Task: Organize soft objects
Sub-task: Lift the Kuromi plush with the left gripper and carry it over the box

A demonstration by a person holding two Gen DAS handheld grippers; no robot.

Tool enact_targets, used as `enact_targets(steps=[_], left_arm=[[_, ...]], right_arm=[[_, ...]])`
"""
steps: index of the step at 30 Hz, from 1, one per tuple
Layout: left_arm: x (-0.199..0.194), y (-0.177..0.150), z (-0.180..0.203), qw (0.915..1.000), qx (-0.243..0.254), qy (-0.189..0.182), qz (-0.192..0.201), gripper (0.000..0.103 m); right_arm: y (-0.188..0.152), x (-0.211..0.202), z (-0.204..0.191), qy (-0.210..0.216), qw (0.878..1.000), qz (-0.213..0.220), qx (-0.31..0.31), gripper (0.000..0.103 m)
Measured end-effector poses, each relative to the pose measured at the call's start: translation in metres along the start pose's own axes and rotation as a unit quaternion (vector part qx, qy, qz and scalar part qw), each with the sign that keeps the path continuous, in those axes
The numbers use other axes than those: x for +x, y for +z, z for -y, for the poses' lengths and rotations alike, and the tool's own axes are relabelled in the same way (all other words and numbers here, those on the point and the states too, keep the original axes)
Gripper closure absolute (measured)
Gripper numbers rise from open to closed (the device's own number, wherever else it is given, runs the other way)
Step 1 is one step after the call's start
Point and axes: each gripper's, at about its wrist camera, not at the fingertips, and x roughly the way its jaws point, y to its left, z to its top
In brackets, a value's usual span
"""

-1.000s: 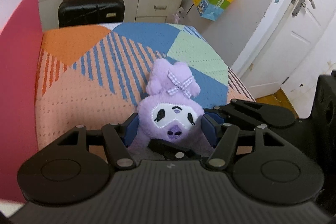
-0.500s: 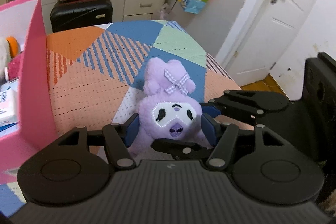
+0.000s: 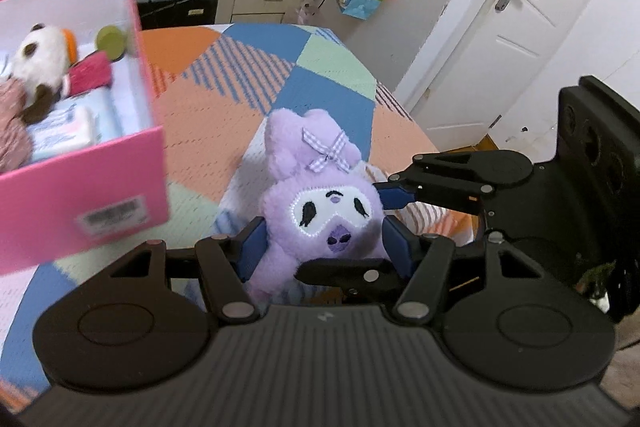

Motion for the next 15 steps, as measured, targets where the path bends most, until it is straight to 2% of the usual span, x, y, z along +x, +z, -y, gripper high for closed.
enact_targets(steps=[7,15], left_arm=[[-0.053,-0.013,-0.010,0.9995,-0.024,0.016,0.013,0.042],[-0.102,-0.020,-0.022,0.9982,-0.016,0.040,0.041,0.042]], right_arm=[[0.016,-0.005,-0.044,0.032,0.999,0.000,-0.019,0.041],[0.039,-0.008,-0.092,0.041,0.997,0.016,-0.071,0.040]])
